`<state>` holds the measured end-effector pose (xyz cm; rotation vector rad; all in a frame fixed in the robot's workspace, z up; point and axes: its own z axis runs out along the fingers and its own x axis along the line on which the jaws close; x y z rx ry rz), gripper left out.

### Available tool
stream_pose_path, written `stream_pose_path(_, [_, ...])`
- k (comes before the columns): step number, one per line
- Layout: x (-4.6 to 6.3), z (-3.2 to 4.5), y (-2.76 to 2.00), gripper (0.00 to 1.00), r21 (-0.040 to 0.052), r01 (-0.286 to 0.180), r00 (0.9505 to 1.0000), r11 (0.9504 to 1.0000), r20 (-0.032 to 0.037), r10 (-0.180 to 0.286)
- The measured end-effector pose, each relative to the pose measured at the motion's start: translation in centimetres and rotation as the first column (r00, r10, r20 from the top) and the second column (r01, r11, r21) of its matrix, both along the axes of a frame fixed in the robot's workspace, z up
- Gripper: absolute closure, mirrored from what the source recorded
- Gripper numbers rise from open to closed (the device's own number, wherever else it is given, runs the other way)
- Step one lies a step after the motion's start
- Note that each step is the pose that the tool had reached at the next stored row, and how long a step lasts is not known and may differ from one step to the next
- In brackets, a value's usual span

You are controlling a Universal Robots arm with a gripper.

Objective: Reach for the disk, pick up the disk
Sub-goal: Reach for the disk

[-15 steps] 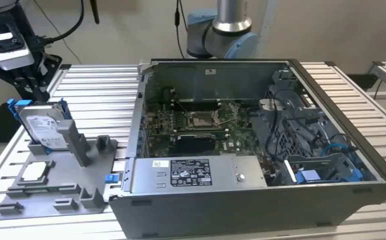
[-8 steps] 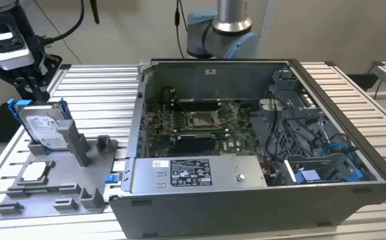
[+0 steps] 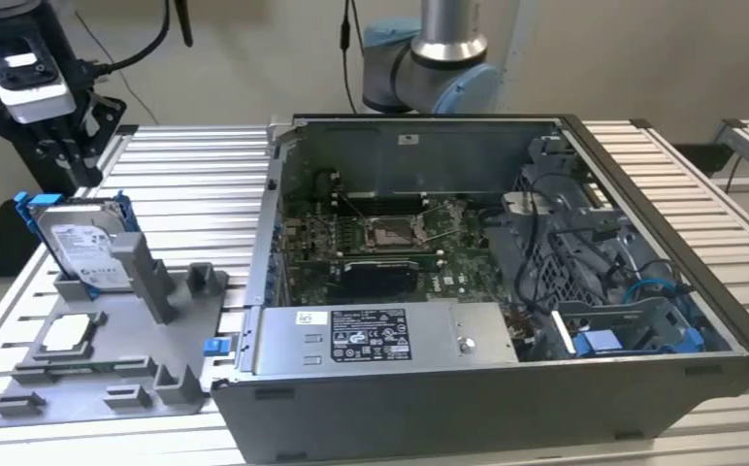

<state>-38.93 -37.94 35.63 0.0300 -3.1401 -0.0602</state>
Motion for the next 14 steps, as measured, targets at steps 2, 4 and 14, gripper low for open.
stream_pose_path(2, [-0.5,0.01,0.19,1.0,-0.0002,0.0,1.0,1.0,-0.0002,0.0])
stream_pose_path(4, [-1.2,0.0,0.3,1.0,-0.0001,0.0,1.0,1.0,0.0,0.0])
stream_pose_path(14, [-4.3,-0.03,0.5,1.0,-0.0001,0.0,1.0,1.0,0.0004,0.0])
